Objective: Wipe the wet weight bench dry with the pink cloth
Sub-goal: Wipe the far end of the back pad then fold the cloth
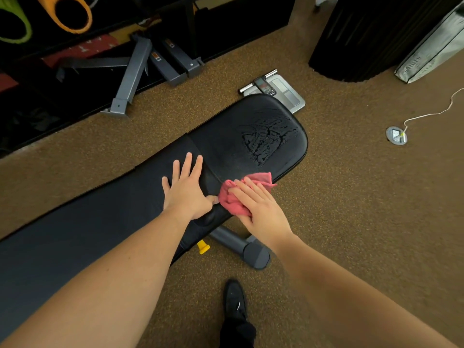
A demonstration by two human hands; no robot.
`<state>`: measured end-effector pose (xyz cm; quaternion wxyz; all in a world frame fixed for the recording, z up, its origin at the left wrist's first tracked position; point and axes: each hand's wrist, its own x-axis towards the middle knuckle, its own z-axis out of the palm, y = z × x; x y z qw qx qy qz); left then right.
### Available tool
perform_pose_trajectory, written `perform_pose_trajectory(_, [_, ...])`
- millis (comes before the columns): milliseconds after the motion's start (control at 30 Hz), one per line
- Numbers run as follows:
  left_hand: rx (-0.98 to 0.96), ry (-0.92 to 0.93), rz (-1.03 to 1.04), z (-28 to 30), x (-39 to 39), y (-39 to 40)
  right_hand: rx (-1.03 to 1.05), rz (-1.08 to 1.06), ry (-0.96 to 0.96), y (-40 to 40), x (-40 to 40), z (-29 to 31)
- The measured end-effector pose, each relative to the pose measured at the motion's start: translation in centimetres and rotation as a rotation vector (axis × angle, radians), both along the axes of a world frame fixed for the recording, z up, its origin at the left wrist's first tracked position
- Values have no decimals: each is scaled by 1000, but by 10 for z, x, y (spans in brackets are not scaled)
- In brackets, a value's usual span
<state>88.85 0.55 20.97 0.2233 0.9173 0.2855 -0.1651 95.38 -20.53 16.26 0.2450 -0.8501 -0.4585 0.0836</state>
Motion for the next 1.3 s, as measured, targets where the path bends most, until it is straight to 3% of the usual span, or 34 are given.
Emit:
perform_pose_trajectory(100, [8,31,4,6,4,1,37,-28,39,-29,4,10])
perform_pose_trajectory(233, [30,2,16,19,24,10,293,-552,373,-55,33,46])
perform_pose_trajectory(333, [52,-2,53,27,50,24,417,-816,287,-51,82,64])
perform_pose_trajectory(500, [1,147,134,21,68,48,105,-571,419,-26,135,54])
perform_pose_trajectory(833, [5,119,134,3,62,62,117,-594,654,-5,205,47])
perform_pose_trajectory(1300, [9,72,123,-3,60,63,-244,-182,497,85,284,58])
